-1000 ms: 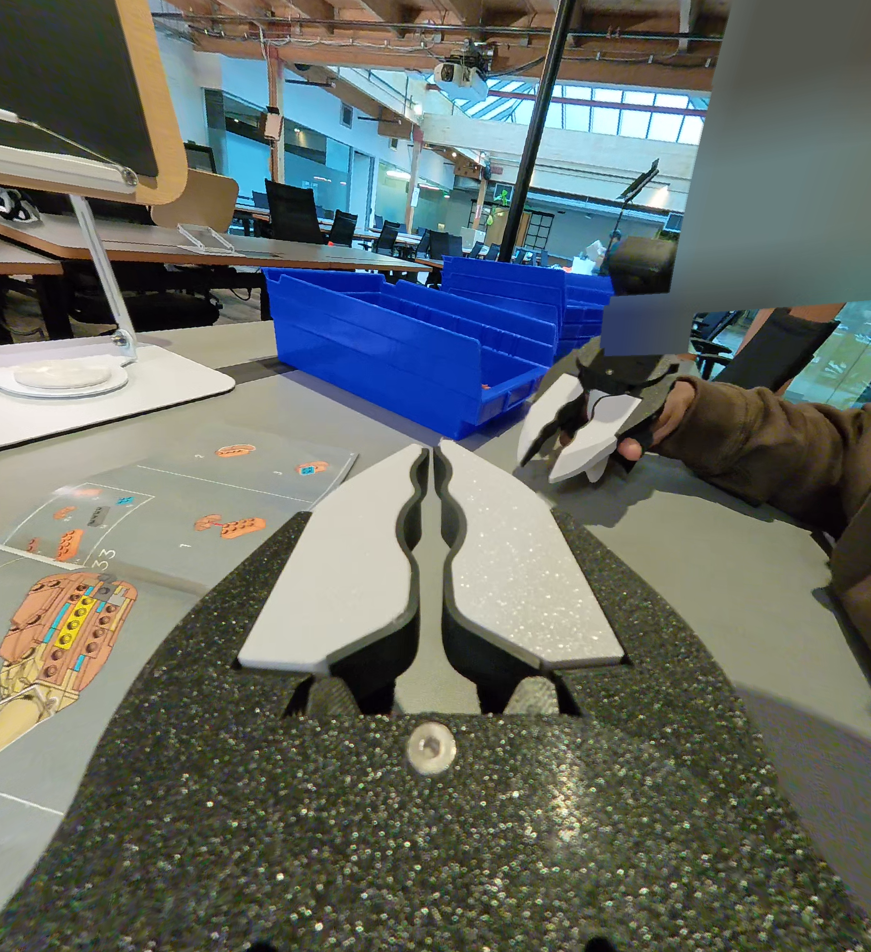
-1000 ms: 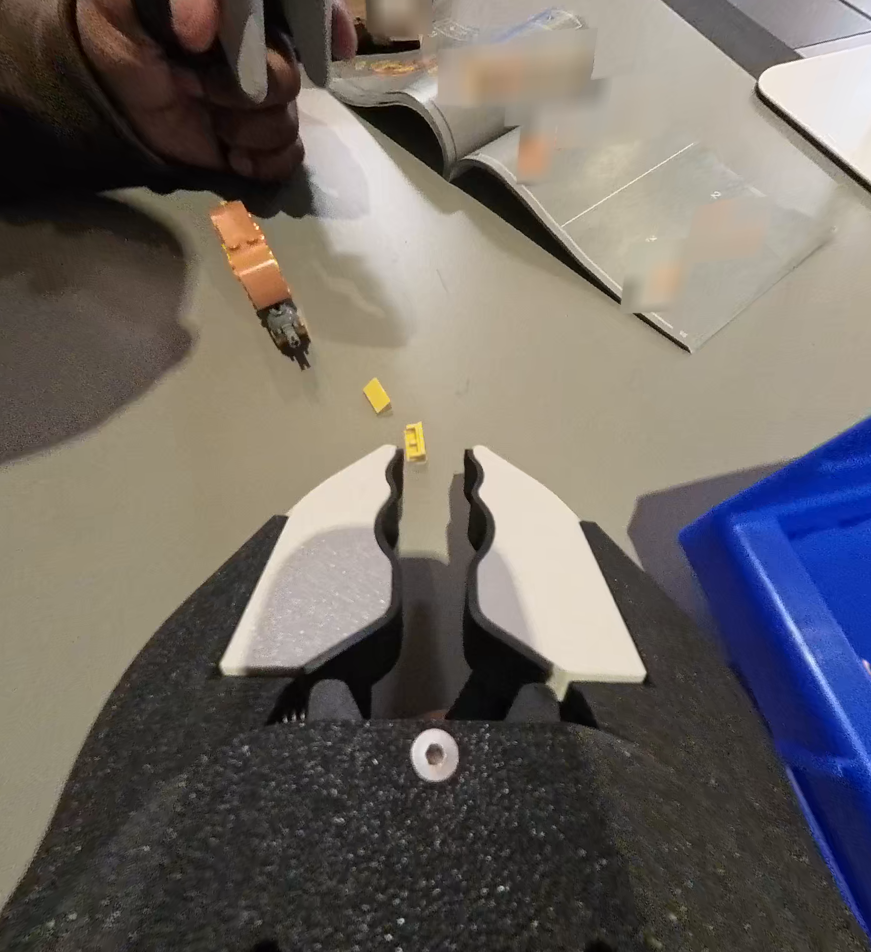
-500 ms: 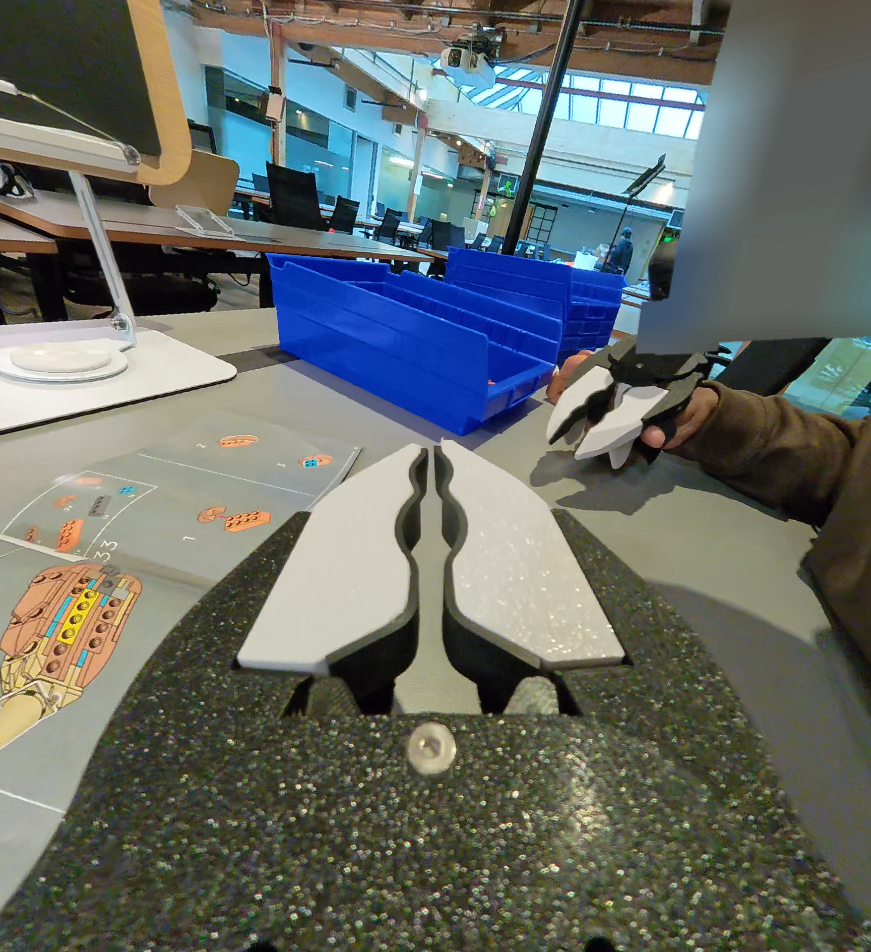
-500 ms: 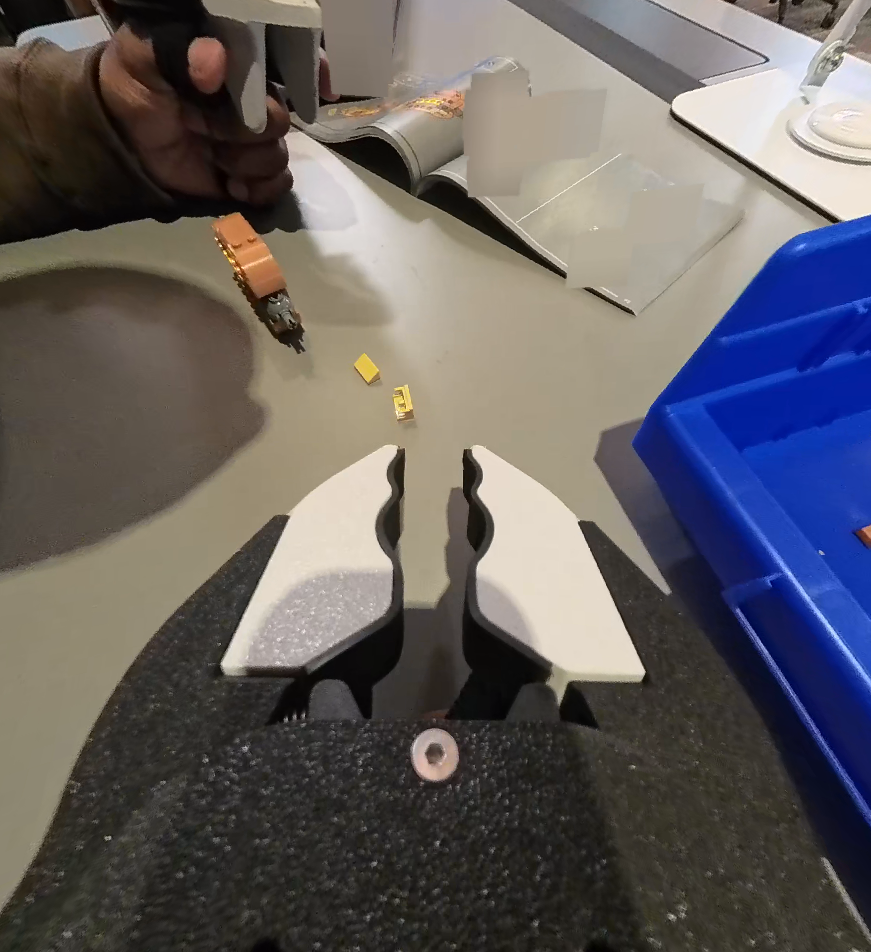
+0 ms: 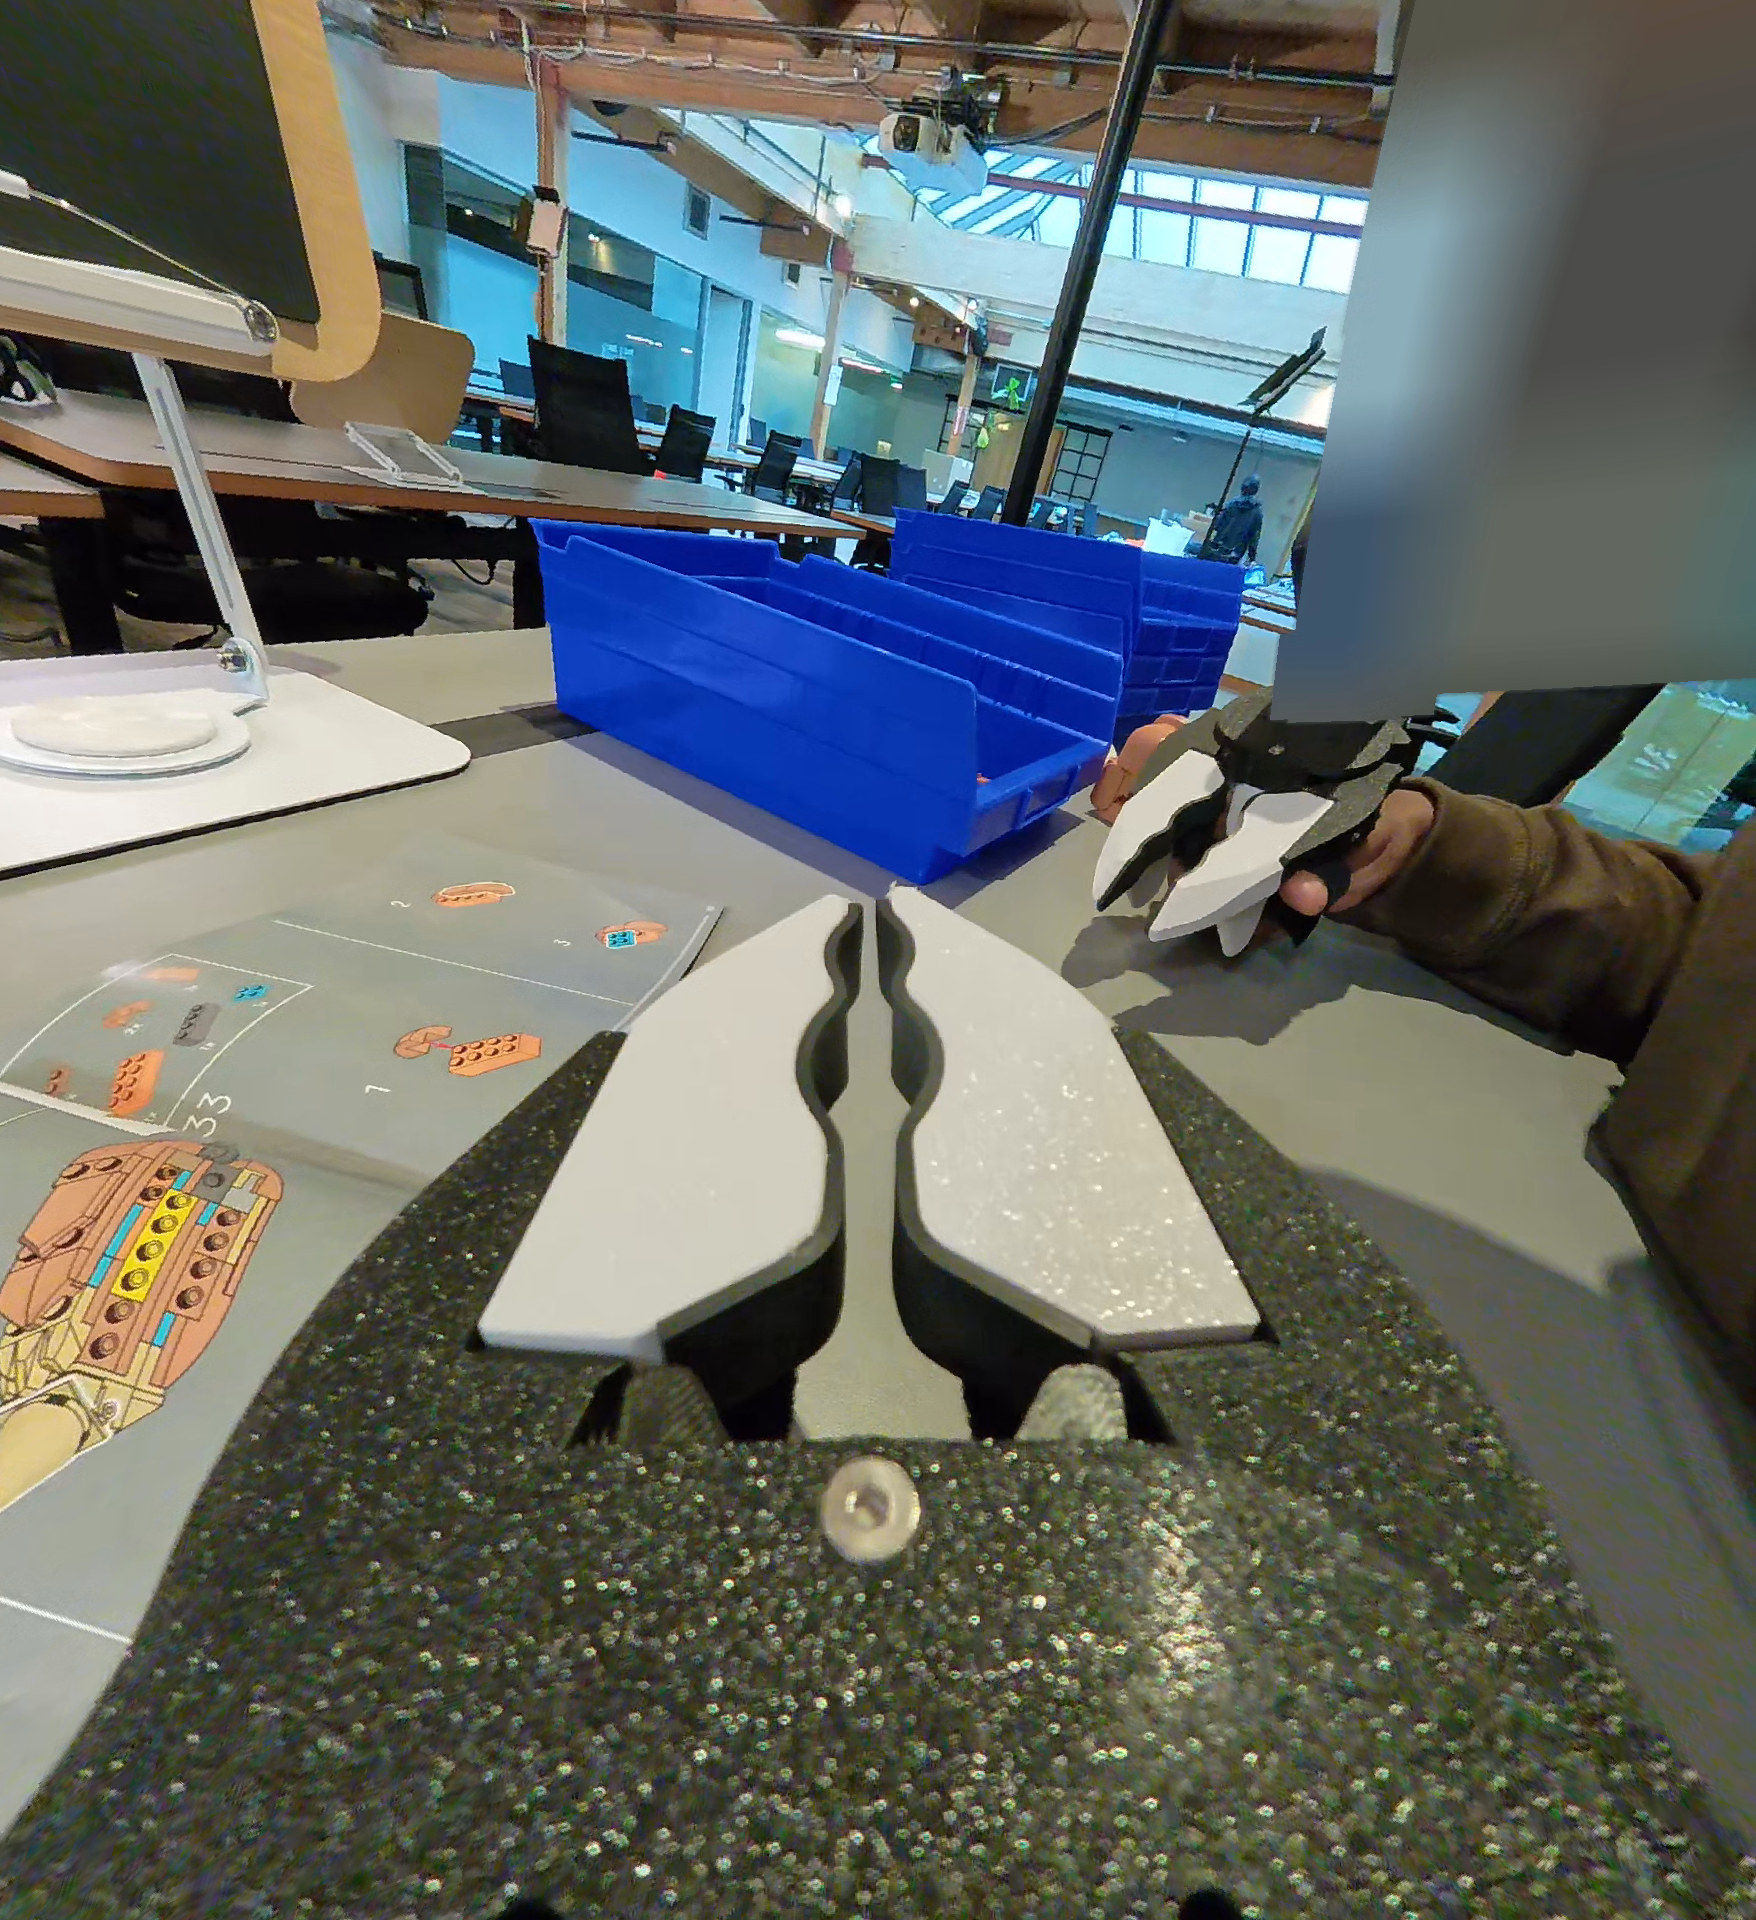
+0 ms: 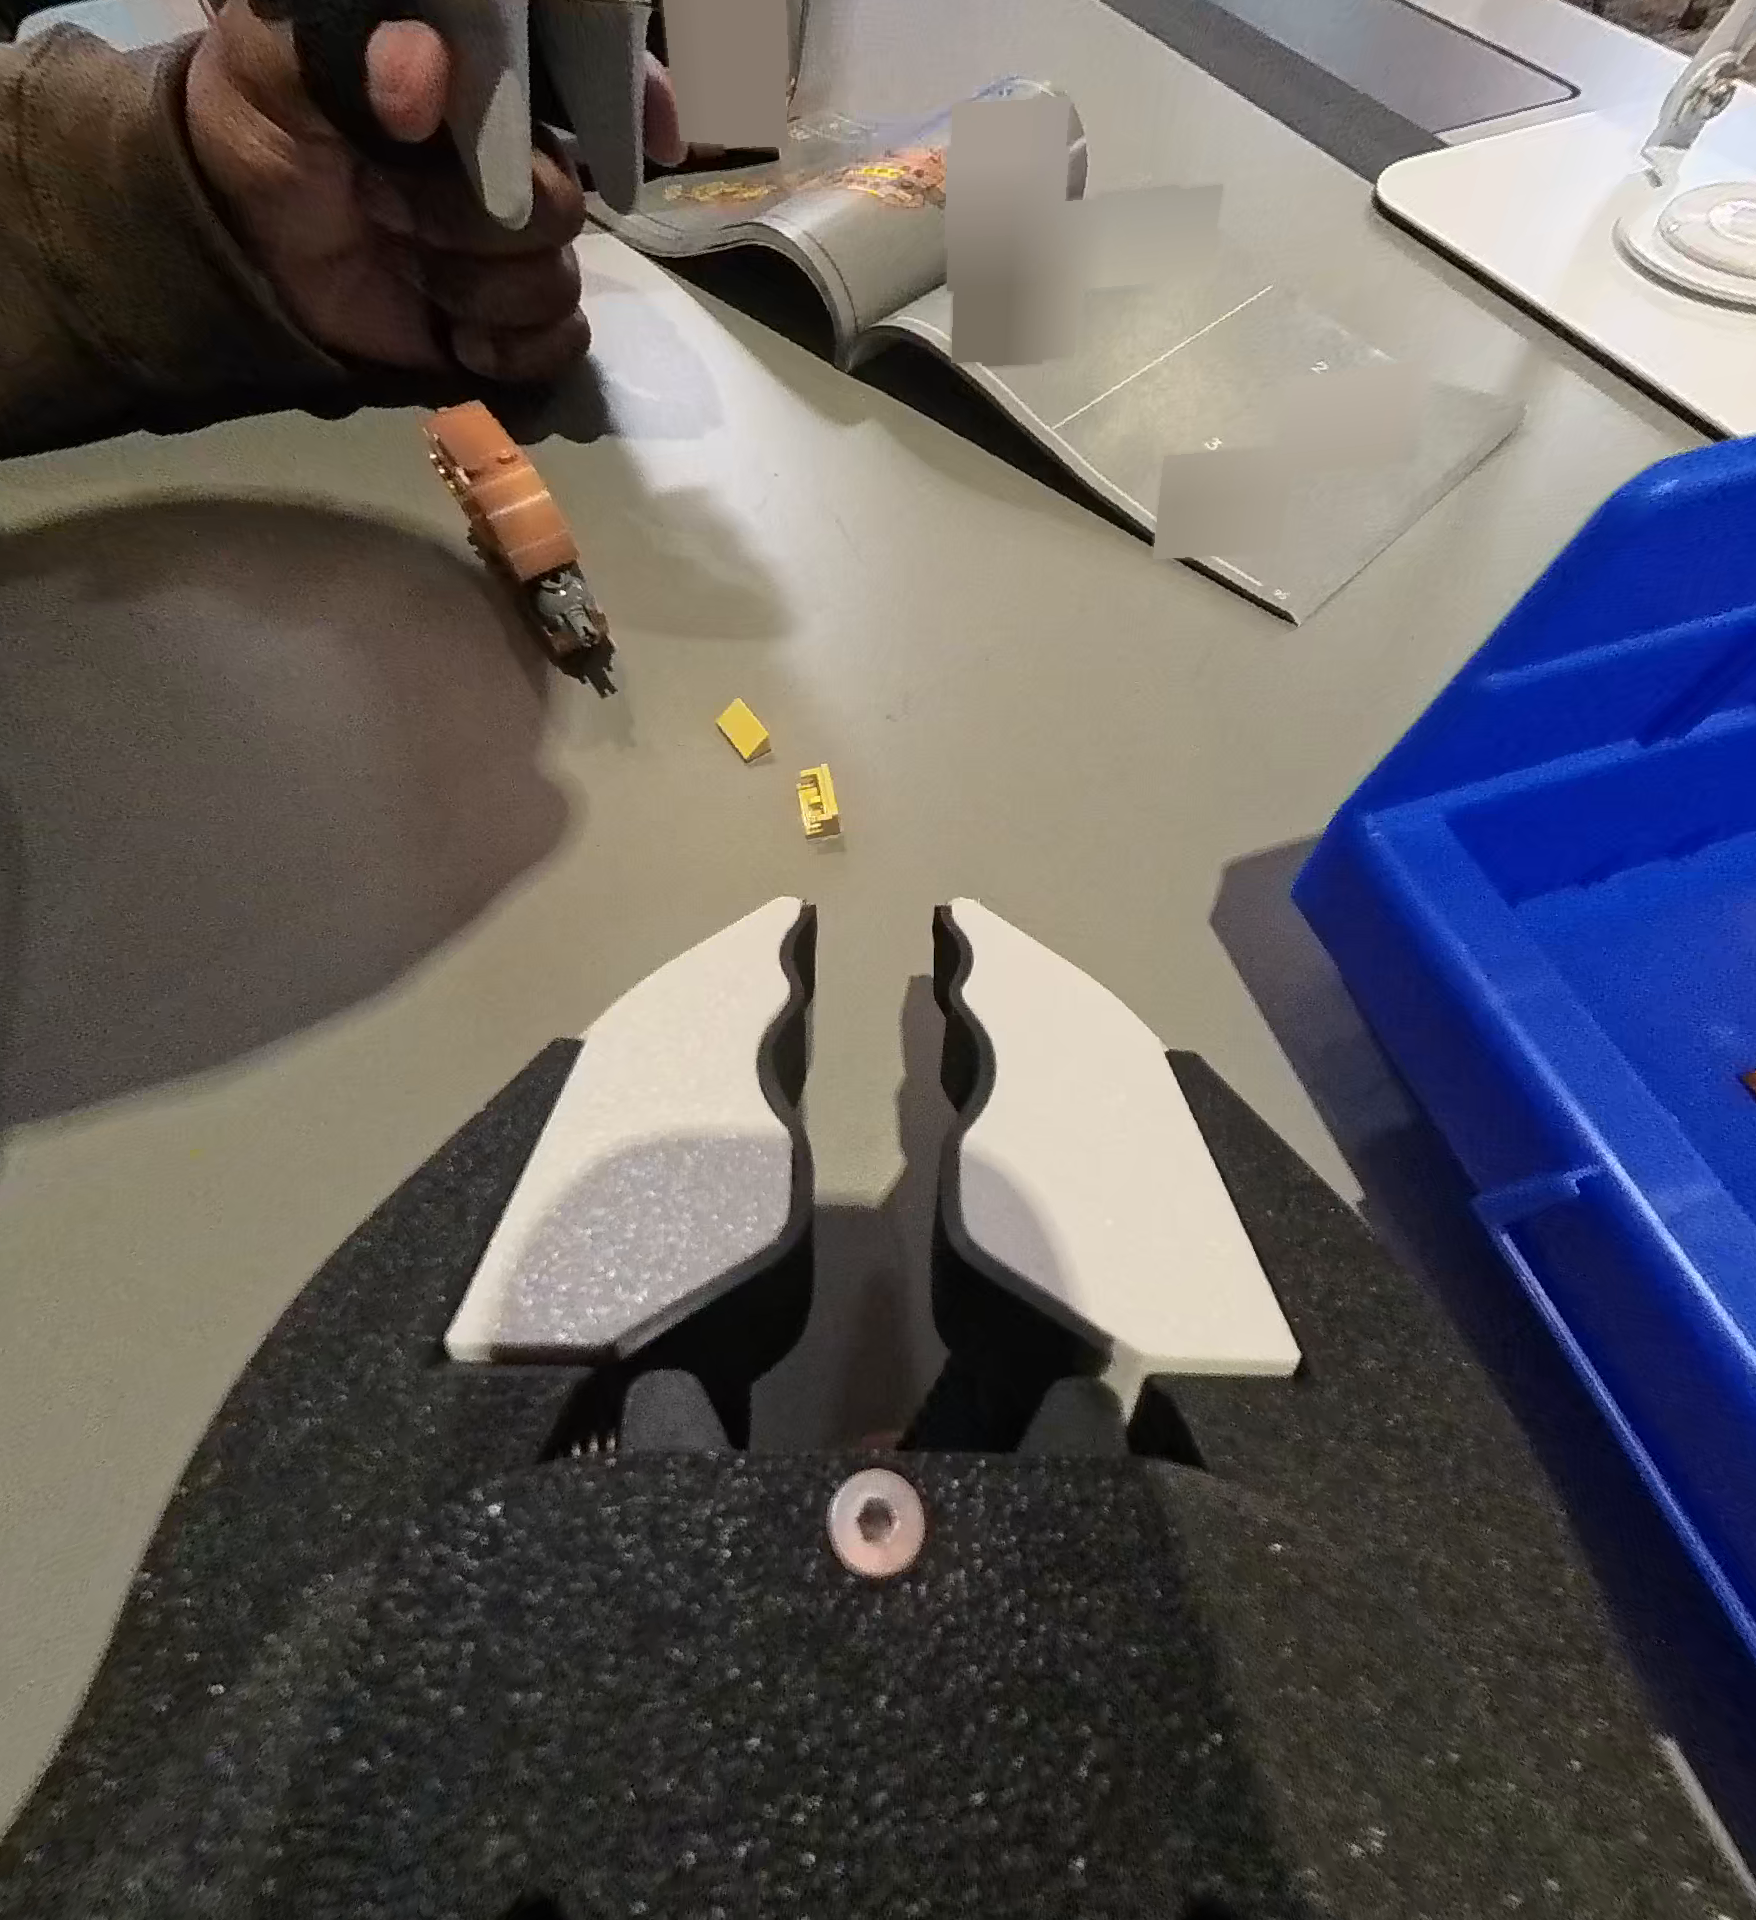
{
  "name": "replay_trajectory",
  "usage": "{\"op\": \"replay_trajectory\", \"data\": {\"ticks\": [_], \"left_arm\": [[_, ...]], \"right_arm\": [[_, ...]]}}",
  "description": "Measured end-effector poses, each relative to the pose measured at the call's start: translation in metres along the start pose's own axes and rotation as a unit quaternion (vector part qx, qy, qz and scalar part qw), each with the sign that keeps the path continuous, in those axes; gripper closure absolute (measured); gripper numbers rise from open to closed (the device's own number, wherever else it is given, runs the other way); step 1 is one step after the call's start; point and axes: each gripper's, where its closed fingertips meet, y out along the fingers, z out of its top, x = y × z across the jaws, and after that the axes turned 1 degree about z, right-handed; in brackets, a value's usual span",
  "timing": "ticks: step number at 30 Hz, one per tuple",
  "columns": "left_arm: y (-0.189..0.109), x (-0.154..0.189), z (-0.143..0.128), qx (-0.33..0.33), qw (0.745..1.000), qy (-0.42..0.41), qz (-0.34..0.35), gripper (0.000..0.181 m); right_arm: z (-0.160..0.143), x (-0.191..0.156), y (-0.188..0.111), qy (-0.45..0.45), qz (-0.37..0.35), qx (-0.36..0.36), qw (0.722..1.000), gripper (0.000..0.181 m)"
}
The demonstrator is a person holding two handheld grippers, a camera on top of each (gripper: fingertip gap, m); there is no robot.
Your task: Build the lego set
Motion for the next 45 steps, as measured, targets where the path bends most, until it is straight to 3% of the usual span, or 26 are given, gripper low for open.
{"op": "replay_trajectory", "data": {"ticks": [21,26,30,35,38,41,43,45], "left_arm": [[0.000,0.000,0.000,0.000,1.000,0.000,0.000,0.179],[0.000,0.000,0.000,-0.001,1.000,-0.001,0.001,0.179],[0.000,-0.003,0.000,-0.001,1.000,-0.008,0.005,0.179],[0.000,-0.004,0.000,0.000,1.000,-0.005,0.010,0.179],[0.000,-0.003,0.000,0.000,1.000,-0.002,0.012,0.179],[0.000,-0.003,0.000,0.000,1.000,-0.002,0.011,0.179],[0.000,-0.004,0.001,0.001,1.000,-0.007,0.011,0.179],[-0.001,-0.006,0.002,0.005,1.000,-0.011,0.013,0.179]], "right_arm": [[0.002,0.001,-0.001,-0.002,-0.008,0.004,1.000,0.159],[0.013,0.003,-0.012,-0.050,-0.036,-0.002,0.998,0.158],[0.037,0.038,-0.053,-0.101,-0.126,-0.027,0.986,0.160],[0.032,0.105,-0.092,-0.134,-0.172,-0.169,0.961,0.166],[0.025,0.142,-0.093,-0.166,-0.123,-0.253,0.945,0.173],[-0.004,0.156,-0.083,-0.271,-0.004,-0.339,0.901,0.170],[-0.021,0.159,-0.074,-0.308,0.059,-0.365,0.876,0.161],[-0.027,0.154,-0.063,-0.298,0.109,-0.368,0.874,0.161]]}}
